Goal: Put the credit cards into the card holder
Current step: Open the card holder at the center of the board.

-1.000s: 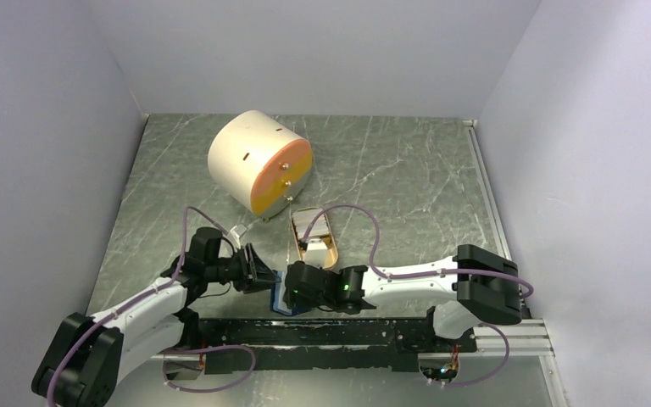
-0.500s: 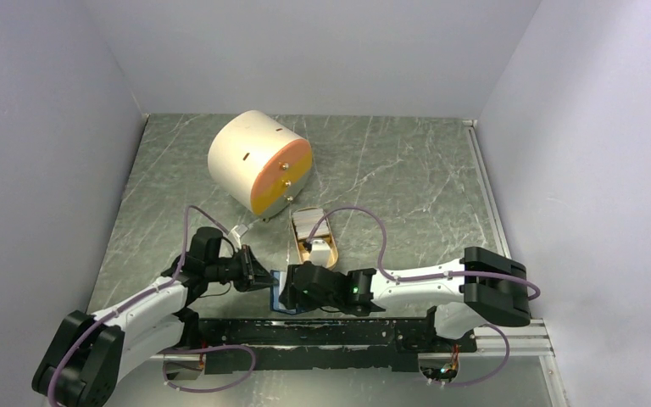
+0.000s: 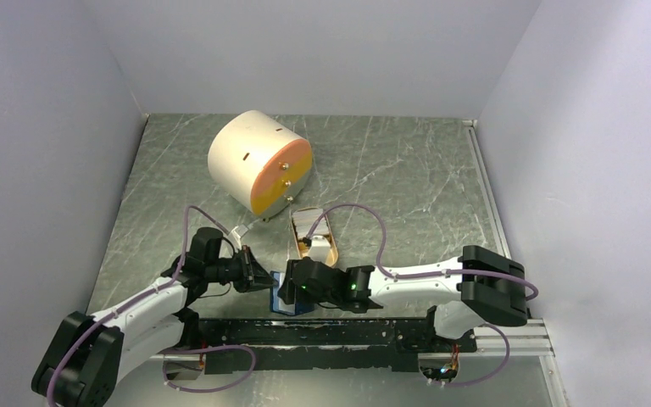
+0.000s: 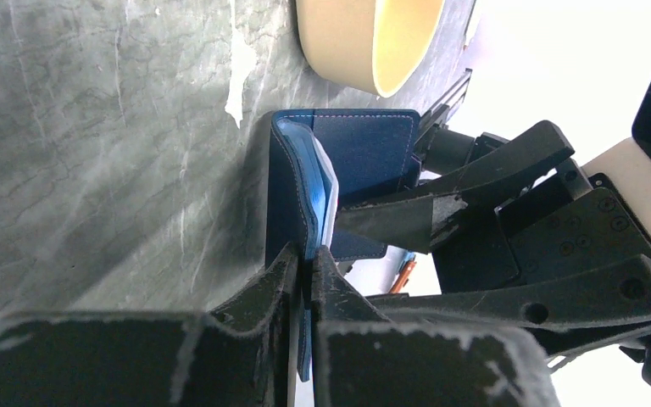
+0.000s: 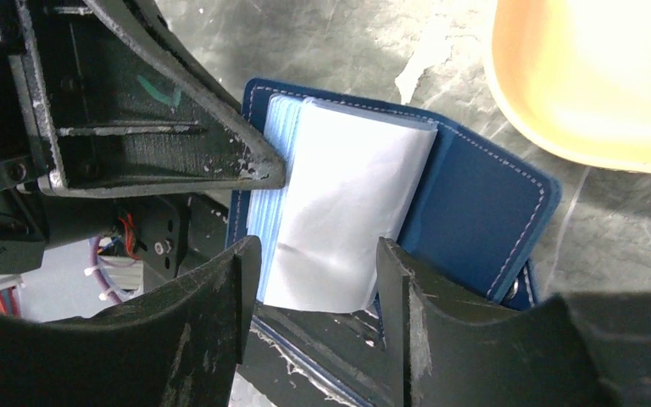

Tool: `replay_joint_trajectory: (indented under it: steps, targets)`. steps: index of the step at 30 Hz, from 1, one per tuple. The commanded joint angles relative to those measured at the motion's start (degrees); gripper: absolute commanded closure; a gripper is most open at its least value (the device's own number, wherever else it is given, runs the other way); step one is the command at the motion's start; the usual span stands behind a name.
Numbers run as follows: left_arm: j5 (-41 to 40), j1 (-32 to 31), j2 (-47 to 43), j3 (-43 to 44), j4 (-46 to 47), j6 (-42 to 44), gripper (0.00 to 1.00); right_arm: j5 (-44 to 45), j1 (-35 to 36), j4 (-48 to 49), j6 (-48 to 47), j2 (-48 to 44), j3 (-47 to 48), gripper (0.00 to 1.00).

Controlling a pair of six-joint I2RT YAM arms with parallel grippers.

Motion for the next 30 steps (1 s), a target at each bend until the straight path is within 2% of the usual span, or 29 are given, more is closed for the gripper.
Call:
replay_joint_trajectory:
  steps: [1, 8, 14, 21, 25, 30]
  targets:
    - [1.3, -0.7, 0.4, 2.0, 0.2, 0.7, 0.91, 1.5, -1.0, -0.6, 0.1, 0.8, -0.3, 0.44]
    - [2.9, -1.6, 1.3, 1.1, 3.5, -1.1, 0.91, -0.5, -1.4, 1.0, -0.5, 2.4, 0.0, 0.44]
    - [3.4, -2.0, 2.2, 0.2, 5.7, -2.3, 0.91, 1.0, -1.5, -3.6, 0.9, 4.4, 0.9, 0.46]
    - [-0.4, -2.4, 6.0, 3.6, -0.2, 2.5, 0.91, 4.3, -1.5, -8.9, 2.3, -1.6, -2.2, 0.46]
    - [-1.1, -2.4, 6.8, 4.4, -0.7, 3.2, 0.91, 4.1, -1.5, -8.7, 2.8, -5.3, -5.2, 0.43]
    - [-1.8, -2.5, 8.1, 5.3, -1.1, 3.8, 0.91, 5.1, -1.5, -10.6, 3.5, -7.6, -7.1, 0.46]
